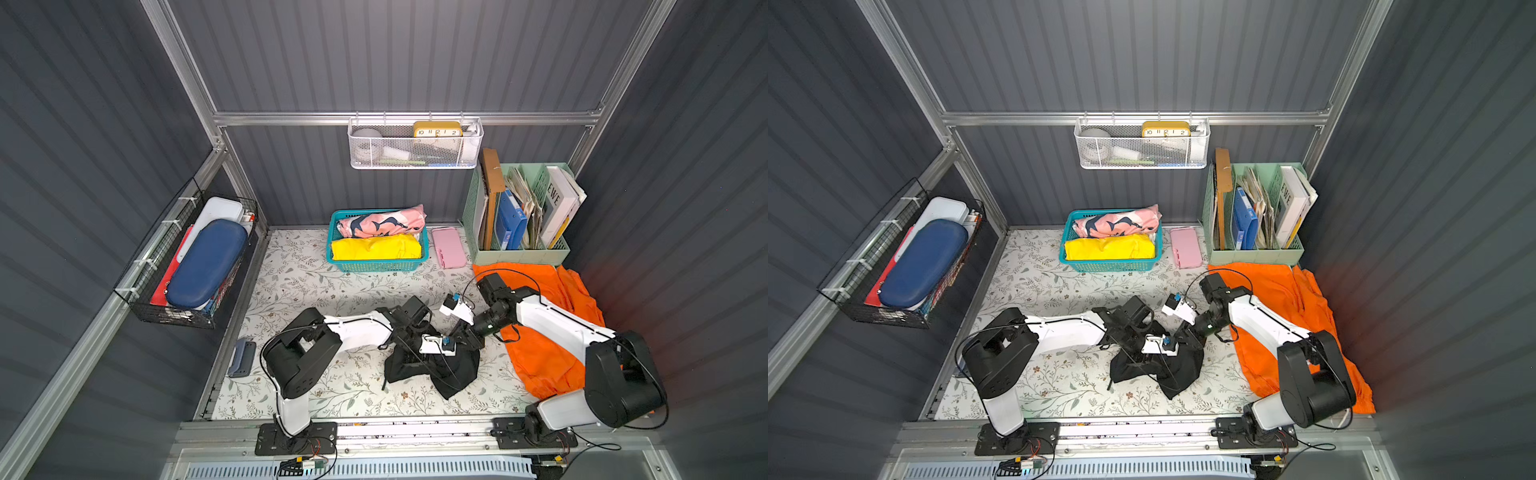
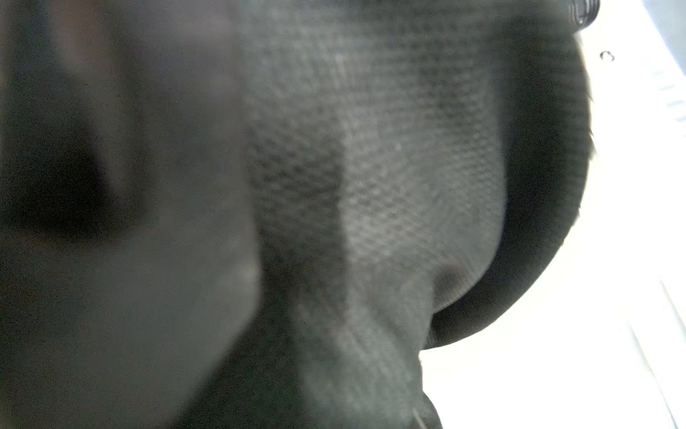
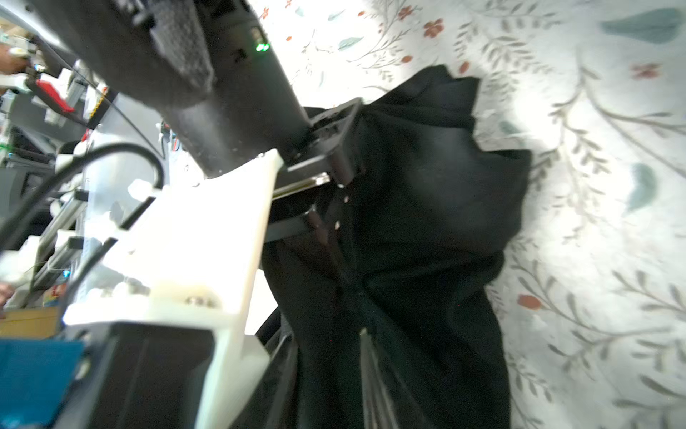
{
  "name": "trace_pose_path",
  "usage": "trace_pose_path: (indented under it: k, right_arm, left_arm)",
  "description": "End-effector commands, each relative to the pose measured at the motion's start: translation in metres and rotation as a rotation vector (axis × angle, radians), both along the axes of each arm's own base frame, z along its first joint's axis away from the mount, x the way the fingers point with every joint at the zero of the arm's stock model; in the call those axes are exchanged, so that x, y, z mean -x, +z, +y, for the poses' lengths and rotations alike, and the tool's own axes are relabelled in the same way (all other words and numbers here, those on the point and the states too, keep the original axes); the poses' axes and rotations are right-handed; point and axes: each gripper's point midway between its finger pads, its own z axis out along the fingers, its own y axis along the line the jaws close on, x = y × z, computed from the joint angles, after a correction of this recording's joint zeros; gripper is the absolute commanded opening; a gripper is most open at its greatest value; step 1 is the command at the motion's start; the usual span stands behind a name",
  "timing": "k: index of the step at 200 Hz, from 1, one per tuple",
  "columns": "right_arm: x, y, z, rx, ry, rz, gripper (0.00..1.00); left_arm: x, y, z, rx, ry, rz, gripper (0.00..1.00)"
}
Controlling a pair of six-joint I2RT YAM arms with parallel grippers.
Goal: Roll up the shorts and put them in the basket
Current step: Pick up the shorts from the center of the board.
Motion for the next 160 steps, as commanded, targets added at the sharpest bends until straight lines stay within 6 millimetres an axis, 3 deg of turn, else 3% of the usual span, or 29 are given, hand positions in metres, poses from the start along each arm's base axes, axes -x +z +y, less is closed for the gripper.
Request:
trace_pose_path:
  k: [1,22,54,85,89,118,134,145,160]
  right_arm:
    - [-0.020,0.006,-0.009,0.025,-0.106,-0.092,0.42]
    - [-0.045,0.018,-0.027,0.061,-0.242,-0.220,0.45]
    - [-0.077,0.052,-0.061,0.091,-0.470,-0.463,0.49]
    - [-0.087,0.074,-0.083,0.111,-0.605,-0.620,0.50]
    - [-0.087,0.075,-0.085,0.114,-0.615,-0.627,0.50]
    - [-0.085,0.081,-0.079,0.056,-0.602,-0.673,0.47]
    - [-0.088,0.087,-0.077,0.028,-0.610,-0.683,0.37]
    - [-0.091,0.092,-0.076,0.009,-0.622,-0.694,0.23]
    - [-0.095,0.101,-0.069,-0.040,-0.611,-0.710,0.01]
  left_arm:
    - [-0.008,0.005,0.016,-0.047,0.073,0.026,0.00]
    - [-0.031,0.028,0.022,-0.014,0.136,0.006,0.00]
    - [-0.082,0.087,0.035,0.109,0.250,-0.065,0.00]
    - [-0.140,0.145,0.048,0.189,0.349,-0.191,0.00]
    - [-0.151,0.162,0.046,0.217,0.356,-0.223,0.00]
    - [-0.207,0.213,0.055,0.254,0.409,-0.398,0.00]
    - [-0.241,0.236,0.062,0.246,0.438,-0.522,0.00]
    - [-0.265,0.254,0.068,0.237,0.458,-0.610,0.00]
    - [-0.303,0.263,0.082,0.191,0.495,-0.714,0.00]
